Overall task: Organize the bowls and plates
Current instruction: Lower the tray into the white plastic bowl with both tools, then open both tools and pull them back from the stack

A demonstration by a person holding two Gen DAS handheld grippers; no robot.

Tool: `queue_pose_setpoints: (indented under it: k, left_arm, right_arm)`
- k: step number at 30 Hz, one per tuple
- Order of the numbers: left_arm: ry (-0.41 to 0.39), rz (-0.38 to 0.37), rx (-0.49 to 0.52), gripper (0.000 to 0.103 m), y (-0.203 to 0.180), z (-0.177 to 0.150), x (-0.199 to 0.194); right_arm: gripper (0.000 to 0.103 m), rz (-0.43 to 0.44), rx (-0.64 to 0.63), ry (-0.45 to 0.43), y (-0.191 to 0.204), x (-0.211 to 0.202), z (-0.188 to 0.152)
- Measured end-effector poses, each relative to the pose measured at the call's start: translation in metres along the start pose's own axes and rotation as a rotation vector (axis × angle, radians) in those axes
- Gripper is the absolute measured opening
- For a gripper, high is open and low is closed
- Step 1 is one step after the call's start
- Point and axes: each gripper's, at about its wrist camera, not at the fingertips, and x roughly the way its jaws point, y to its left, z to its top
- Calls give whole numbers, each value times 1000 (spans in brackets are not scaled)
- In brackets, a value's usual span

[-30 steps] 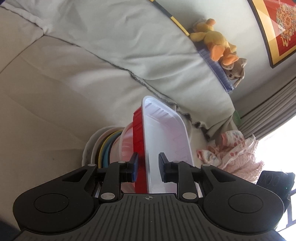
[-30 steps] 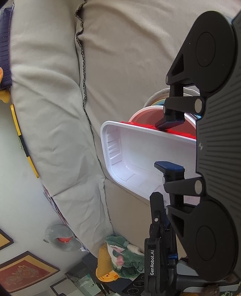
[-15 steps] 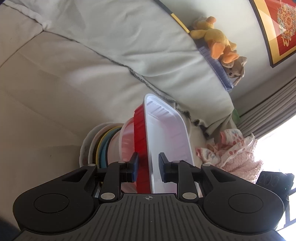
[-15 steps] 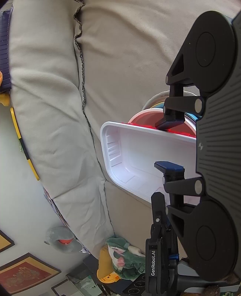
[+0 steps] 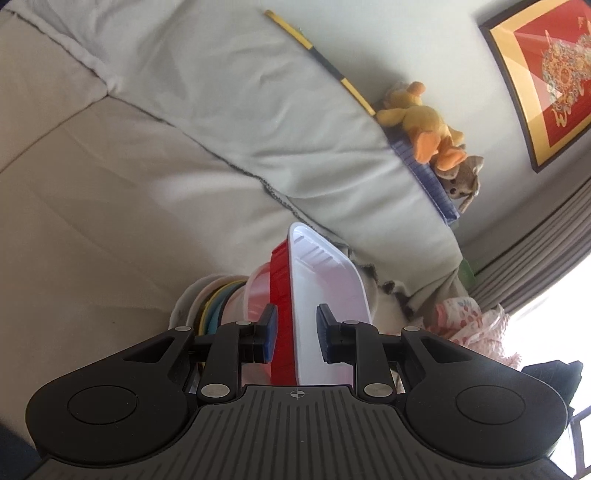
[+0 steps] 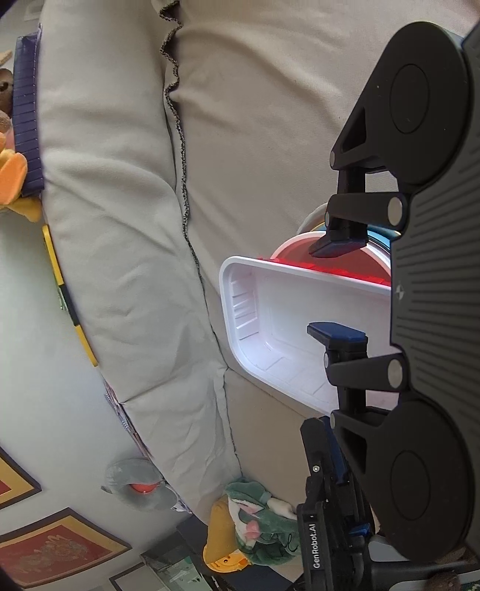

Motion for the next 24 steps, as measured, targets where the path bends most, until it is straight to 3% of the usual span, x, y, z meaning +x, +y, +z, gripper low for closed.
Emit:
queue_pose_setpoints:
  k: [5, 9, 12, 16, 18, 21, 24]
  left_arm:
    - [-107, 65, 192, 25, -43, -27, -33]
    - [-203, 128, 364, 25, -87, -73, -60]
    - [-175, 167, 451, 20, -111, -114, -73]
    - [-107, 76, 441, 17, -121, -158, -88]
    - [-79, 136, 467, 17, -128, -175, -90]
    - [-81, 287, 514, 16, -135, -198, -96]
    - [-97, 338, 512, 16, -140, -209, -112]
  right_arm:
    - [40, 25, -1, -101, 0, -47, -6]
    - [51, 49, -11, -137, 2, -89, -28]
    - [54, 43, -11, -118, -2, -116, -59]
    - [57, 22, 14, -53, -6, -136, -99]
    - [57, 6, 9, -19, -4, -142, -116]
    - [57, 4, -22, 11, 4, -156, -140]
    - [57, 8, -48, 3, 11, -169, -150]
